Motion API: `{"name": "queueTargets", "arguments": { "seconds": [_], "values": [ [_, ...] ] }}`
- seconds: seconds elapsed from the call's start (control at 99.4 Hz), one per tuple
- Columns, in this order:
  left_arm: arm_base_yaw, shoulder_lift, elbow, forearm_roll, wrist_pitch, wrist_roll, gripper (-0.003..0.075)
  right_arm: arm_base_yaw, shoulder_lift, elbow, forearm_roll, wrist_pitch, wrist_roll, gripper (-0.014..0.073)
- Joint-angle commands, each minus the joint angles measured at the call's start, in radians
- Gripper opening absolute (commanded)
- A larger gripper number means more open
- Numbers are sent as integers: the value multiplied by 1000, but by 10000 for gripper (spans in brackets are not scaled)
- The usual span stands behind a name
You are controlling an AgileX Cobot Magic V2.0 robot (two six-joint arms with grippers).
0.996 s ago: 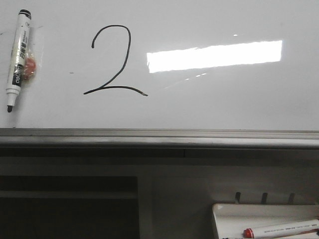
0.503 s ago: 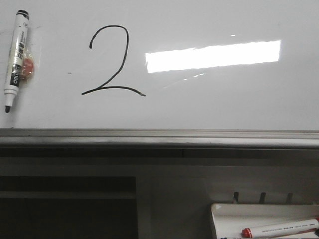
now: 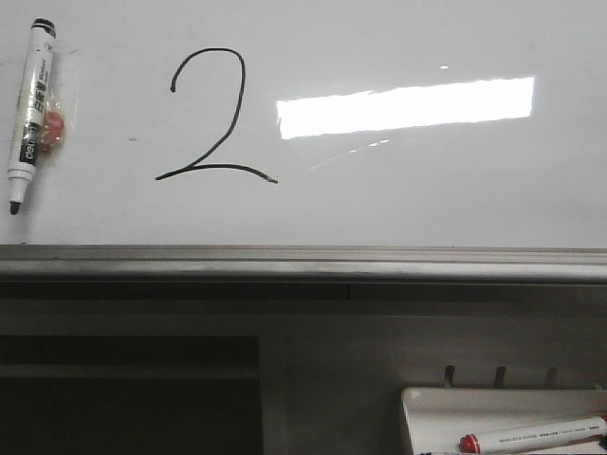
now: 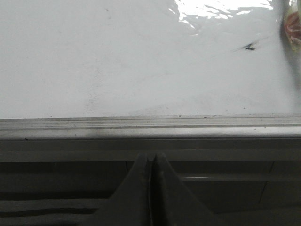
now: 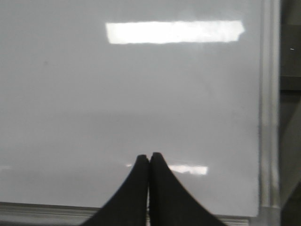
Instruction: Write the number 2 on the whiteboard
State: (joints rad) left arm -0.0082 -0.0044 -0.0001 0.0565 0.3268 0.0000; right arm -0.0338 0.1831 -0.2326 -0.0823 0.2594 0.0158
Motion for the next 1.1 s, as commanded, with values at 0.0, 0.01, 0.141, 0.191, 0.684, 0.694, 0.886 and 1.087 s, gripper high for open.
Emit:
{"name": "queueTargets", "arguments": {
  "seconds": [0.0,0.01,0.141,0.191,0.684,0.694,0.886,1.087],
  "values": [
    [1,-26,13,0,-72,0,-20,-73,-26,2,-15,-91,2,-51],
    [1,-26,13,0,-72,0,-20,-78,-30,9,-15,-93,2,-51],
    [1,-26,13,0,-72,0,-20,-111,-101,88,-15,-163,2,-51],
    [1,-26,13,0,-72,0,-20,-111,-127,124,-15,-201,2,-51],
    [1,-26,13,0,-72,0,-20,-111,-214,273,26,-116,2,-51],
    [1,-26,13,0,-72,0,-20,-111,-214,273,33,-111,2,-51],
    [1,-26,13,0,-72,0,-20,-111,-214,273,102,40,2,-51],
    [1,-26,13,0,-72,0,-20,-111,-214,273,102,40,2,-51]
  ]
}}
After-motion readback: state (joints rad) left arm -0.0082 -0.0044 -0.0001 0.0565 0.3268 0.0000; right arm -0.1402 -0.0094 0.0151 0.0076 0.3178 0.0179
